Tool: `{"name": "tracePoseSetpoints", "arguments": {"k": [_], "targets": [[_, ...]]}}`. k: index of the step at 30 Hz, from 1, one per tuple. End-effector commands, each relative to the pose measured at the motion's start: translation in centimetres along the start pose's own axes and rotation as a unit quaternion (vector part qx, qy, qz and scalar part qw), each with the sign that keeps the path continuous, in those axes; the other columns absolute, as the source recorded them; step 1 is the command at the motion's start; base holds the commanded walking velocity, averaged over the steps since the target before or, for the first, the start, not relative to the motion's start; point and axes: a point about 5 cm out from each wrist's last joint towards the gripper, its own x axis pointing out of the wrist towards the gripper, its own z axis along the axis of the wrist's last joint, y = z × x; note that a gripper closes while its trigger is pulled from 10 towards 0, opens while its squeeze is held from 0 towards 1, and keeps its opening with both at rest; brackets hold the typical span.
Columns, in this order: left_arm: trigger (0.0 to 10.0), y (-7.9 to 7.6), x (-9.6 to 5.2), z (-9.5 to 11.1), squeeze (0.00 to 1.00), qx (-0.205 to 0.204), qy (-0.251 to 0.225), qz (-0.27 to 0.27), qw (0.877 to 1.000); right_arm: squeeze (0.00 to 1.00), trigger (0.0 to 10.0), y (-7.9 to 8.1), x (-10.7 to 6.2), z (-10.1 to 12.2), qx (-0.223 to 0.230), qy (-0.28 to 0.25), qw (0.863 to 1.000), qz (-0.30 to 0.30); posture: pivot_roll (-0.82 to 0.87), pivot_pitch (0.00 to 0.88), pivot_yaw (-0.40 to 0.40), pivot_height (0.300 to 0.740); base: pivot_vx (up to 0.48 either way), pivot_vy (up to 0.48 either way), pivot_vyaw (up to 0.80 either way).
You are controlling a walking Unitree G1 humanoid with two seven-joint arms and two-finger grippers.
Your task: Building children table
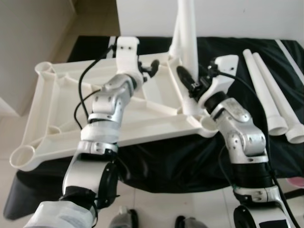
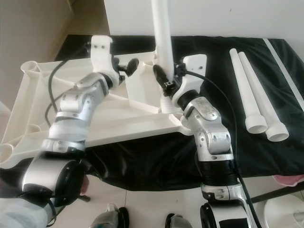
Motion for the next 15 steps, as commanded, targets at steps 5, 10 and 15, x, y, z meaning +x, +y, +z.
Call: {"name": "tracePoseSetpoints", "arguments": {"k": [5, 10, 15], "targets": [[10.0, -1.7, 0.8, 0.8, 0.00, -0.064, -0.005, -0.087, 0.994, 0.00, 10.0, 0.7, -0.5, -0.7, 0.025, 0.009, 0.999, 0.035, 0.00, 0.024, 0.016, 0.740, 0.000, 0.000, 0.00], [10.0, -2.5, 1.0, 1.9, 0.00, -0.107, -0.019, -0.128, 0.986, 0.00, 10.0, 0.9, -0.6, -0.8, 0.026, 0.010, 0.999, 0.045, 0.00, 0.015, 0.019, 0.740, 0.000, 0.000, 0.00], [10.0, -4.0, 0.9, 3.4, 0.00, -0.159, -0.037, -0.190, 0.968, 0.00, 10.0, 1.1, -0.6, -1.0, 0.023, 0.012, 0.998, 0.059, -0.01, 0.009, 0.017, 0.740, 0.000, 0.000, 0.00]]}}
